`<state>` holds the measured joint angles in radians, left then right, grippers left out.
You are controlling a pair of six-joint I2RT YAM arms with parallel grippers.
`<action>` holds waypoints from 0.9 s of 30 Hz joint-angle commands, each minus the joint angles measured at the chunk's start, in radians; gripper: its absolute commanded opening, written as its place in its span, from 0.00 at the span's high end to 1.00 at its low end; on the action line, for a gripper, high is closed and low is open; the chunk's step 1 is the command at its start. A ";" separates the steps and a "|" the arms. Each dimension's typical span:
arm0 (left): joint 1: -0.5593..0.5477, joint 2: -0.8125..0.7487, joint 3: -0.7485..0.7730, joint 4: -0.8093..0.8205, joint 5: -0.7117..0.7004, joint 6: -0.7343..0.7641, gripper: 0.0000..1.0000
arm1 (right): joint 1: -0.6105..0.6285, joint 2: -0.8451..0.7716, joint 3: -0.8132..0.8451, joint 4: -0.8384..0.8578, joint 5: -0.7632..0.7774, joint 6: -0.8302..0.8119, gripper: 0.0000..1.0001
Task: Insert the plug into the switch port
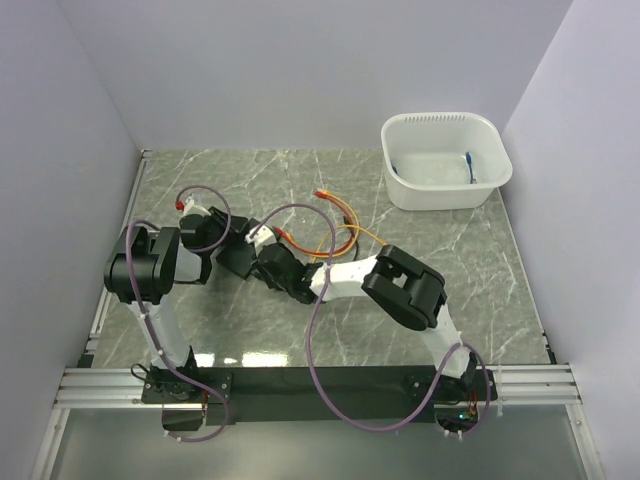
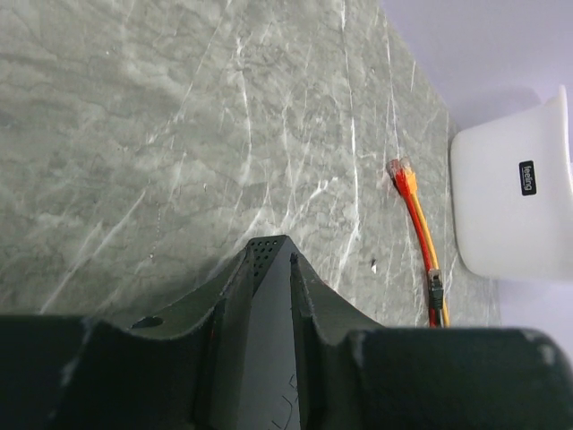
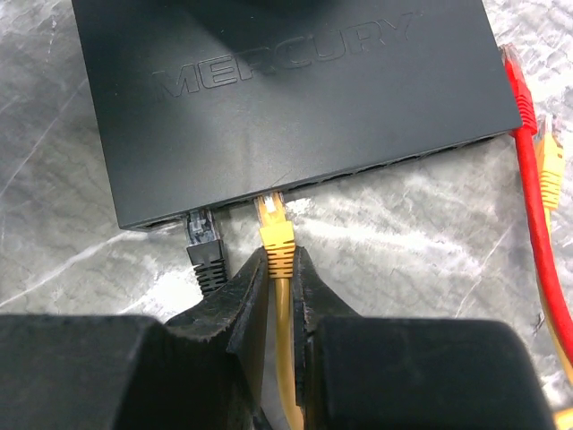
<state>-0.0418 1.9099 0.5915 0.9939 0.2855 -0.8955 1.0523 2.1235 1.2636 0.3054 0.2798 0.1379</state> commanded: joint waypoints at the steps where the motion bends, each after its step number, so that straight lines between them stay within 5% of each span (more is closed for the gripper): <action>1: -0.093 0.087 -0.093 -0.304 0.193 -0.065 0.71 | -0.043 0.035 0.112 0.320 -0.017 -0.001 1.00; 14: -0.095 0.092 -0.082 -0.316 0.210 -0.042 0.71 | -0.048 0.164 0.450 0.155 -0.223 -0.060 1.00; 20: -0.095 0.103 -0.073 -0.298 0.222 -0.046 0.72 | -0.044 0.102 0.346 0.144 -0.176 -0.021 0.98; 21: -0.095 0.109 -0.073 -0.285 0.237 -0.058 0.72 | -0.044 0.093 0.335 0.130 -0.159 -0.021 0.91; 22: -0.095 0.109 -0.071 -0.279 0.242 -0.065 0.72 | -0.046 0.078 0.317 0.123 -0.159 -0.021 0.68; 25: -0.095 0.078 -0.061 -0.274 0.245 -0.074 0.71 | -0.044 0.055 0.271 0.104 -0.149 -0.024 0.42; 27: -0.095 0.036 -0.050 -0.308 0.235 -0.071 0.71 | -0.046 0.041 0.241 0.107 -0.146 -0.023 0.37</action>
<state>-0.1020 1.9324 0.5945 0.9997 0.4698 -1.0241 1.0267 2.2646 1.5230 0.2871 0.1070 0.1196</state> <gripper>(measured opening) 0.282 0.611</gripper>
